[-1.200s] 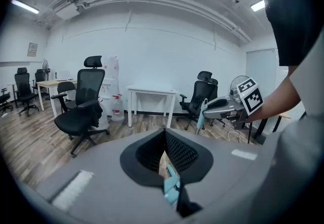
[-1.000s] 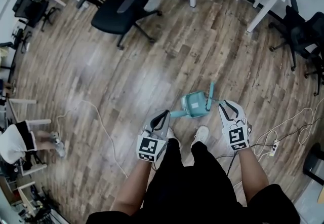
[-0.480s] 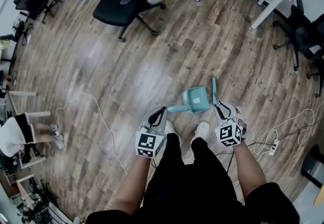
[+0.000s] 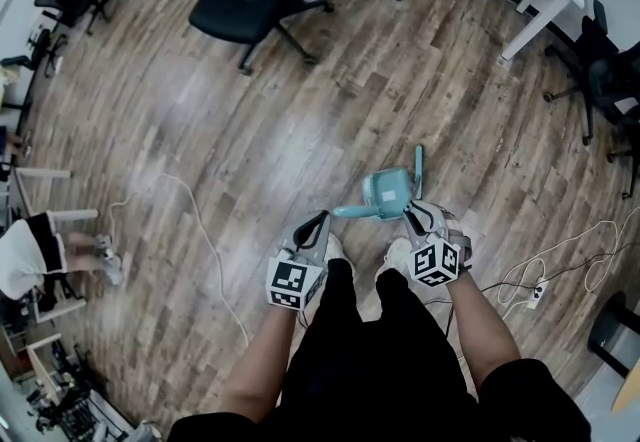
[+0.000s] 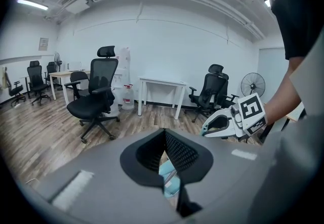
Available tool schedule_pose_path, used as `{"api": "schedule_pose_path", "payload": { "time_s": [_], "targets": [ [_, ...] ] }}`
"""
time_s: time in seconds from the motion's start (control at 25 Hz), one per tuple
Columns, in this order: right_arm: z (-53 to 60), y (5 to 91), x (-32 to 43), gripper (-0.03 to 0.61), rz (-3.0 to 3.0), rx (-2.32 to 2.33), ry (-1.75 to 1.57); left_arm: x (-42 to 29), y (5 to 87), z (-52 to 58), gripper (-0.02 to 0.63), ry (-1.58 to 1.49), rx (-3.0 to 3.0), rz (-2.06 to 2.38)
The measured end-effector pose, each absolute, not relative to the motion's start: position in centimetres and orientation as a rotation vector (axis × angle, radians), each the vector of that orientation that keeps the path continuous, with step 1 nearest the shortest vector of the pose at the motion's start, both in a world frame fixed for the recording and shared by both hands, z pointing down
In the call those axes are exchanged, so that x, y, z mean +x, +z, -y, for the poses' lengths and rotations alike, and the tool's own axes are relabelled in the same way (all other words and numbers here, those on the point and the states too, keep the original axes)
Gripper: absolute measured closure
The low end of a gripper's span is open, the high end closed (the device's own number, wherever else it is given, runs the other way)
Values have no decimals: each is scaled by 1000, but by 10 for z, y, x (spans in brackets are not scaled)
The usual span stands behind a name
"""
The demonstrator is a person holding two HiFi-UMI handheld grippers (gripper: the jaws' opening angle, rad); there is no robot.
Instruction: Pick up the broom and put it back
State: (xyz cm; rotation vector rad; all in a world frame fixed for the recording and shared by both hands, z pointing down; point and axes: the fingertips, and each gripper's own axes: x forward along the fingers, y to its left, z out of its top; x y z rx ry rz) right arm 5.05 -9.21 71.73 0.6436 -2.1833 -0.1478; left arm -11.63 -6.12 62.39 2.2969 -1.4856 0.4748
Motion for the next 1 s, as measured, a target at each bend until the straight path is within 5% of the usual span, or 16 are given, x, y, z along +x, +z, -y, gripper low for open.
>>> {"api": "schedule_pose_path", "payload": {
  "time_s": [1.0],
  "targets": [
    [64, 737, 2, 489, 2201, 426, -191, -161, 632, 44, 595, 535, 2191, 1622]
  ]
}}
